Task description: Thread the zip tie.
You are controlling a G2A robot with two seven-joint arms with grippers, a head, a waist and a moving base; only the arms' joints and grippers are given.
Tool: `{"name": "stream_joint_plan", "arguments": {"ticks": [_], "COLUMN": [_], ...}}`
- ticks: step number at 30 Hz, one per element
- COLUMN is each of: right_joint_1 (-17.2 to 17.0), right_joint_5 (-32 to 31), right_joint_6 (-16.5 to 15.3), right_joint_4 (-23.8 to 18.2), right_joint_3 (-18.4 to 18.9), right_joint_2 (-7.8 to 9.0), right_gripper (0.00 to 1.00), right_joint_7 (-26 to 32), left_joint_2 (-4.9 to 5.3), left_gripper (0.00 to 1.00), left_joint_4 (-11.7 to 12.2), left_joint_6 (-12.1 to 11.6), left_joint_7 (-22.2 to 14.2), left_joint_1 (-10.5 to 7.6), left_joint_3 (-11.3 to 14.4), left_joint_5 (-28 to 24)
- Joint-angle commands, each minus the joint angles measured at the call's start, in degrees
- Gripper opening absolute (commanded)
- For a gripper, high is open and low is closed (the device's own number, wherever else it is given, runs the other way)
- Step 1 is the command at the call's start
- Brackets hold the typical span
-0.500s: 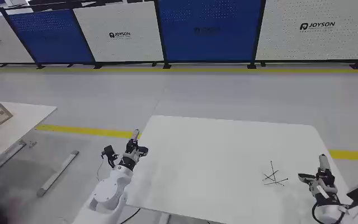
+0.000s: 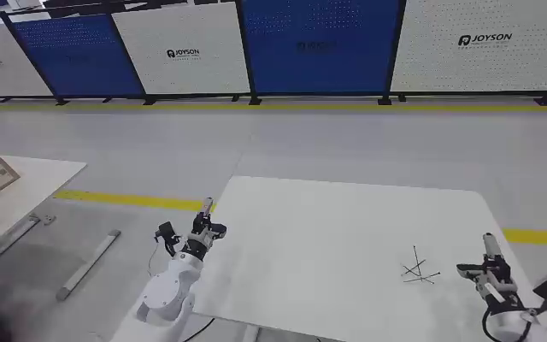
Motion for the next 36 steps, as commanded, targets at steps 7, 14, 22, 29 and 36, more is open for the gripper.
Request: {"name": "stream_joint_plan", "arguments": {"ticks": [7, 14, 22, 29, 36], "right_joint_1": [4.98, 4.98, 4.98, 12.1, 22.2], "right_joint_5": [-8.81, -8.81, -8.81, -15.26, -24.7], "right_joint_6": [5.04, 5.04, 5.04, 1.73, -1.61], "right_joint_4": [4.13, 4.13, 4.13, 7.68, 14.88], "right_joint_3": [5.35, 5.35, 5.35, 6.7, 2.85], "right_joint_2": [2.35, 2.35, 2.35, 4.58, 6.67], "right_gripper": [1.0, 1.0, 1.0, 1.0, 1.0], "right_joint_7": [23.42, 23.42, 23.42, 45.49, 63.77], "left_joint_2": [0.0, 0.0, 0.0, 0.0, 0.0], "left_gripper": [1.0, 1.0, 1.0, 1.0, 1.0], "left_joint_4": [0.0, 0.0, 0.0, 0.0, 0.0], "left_joint_6": [0.0, 0.0, 0.0, 0.0, 0.0], "left_joint_7": [0.0, 0.0, 0.0, 0.0, 0.0], "left_joint_1": [0.0, 0.0, 0.0, 0.0, 0.0], "left_joint_3": [0.0, 0.0, 0.0, 0.0, 0.0], "left_joint_5": [0.0, 0.0, 0.0, 0.0, 0.0]}}
